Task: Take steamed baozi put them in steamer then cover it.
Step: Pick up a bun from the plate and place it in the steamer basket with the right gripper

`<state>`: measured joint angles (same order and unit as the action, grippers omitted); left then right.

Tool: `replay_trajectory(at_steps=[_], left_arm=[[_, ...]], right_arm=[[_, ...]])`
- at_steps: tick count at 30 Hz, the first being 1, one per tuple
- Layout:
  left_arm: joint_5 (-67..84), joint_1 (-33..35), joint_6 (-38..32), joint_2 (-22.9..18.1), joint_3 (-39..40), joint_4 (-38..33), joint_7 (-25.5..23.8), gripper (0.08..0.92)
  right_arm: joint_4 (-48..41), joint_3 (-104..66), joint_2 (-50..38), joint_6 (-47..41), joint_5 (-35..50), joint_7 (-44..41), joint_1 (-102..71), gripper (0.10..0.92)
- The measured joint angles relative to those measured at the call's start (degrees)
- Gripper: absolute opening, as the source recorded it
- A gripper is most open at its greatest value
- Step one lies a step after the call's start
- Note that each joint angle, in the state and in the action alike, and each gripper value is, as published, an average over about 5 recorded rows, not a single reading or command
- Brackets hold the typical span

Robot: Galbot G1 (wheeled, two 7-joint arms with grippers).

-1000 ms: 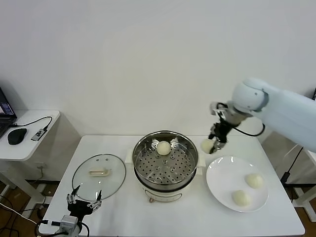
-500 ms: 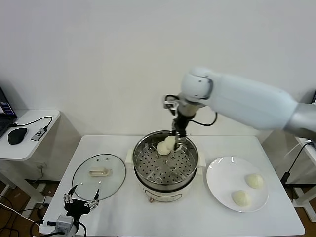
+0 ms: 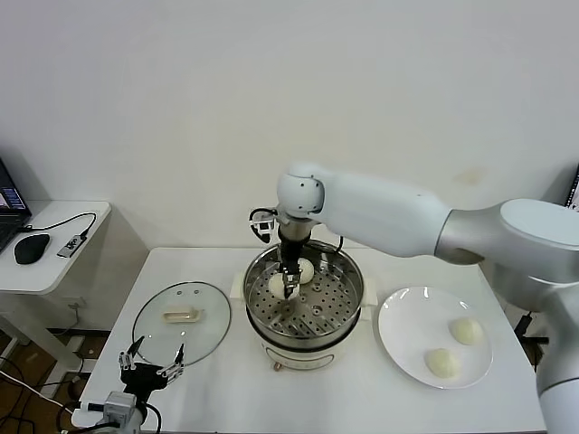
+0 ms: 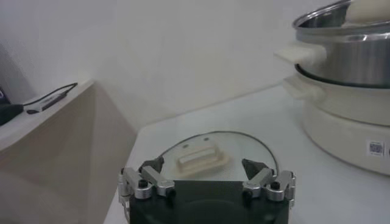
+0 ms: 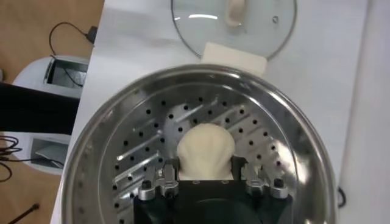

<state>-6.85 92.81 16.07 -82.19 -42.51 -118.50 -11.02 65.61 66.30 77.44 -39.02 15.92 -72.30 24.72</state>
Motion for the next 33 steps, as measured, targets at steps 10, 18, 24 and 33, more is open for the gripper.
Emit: replay_trajectory(at_steps=[10, 18, 24, 33], left_arm=[[0.1, -0.7, 0.1, -0.6, 0.2, 0.7, 0.0, 0.823], [0.1, -0.4, 0.1, -0.7, 0.4, 0.8, -0.1, 0.823], [0.1, -0.3, 0.1, -0.7, 0.4, 1.0, 0.0, 0.823], [0.0, -0.3, 0.1, -0.9, 0.4, 0.8, -0.2, 0.823]], right_arm=[[-2.6, -0.6, 2.8, 0.5, -1.6, 0.4, -1.8, 0.526], [-2.9, -1.1, 3.4, 0.3, -2.0, 1.0, -2.6, 0.607], [-2.0, -1.9, 2.5, -0.2, -2.1, 1.8, -2.6, 0.772], [3.6, -3.5, -3.4, -0.5, -1.7, 1.7, -0.3, 0.823]])
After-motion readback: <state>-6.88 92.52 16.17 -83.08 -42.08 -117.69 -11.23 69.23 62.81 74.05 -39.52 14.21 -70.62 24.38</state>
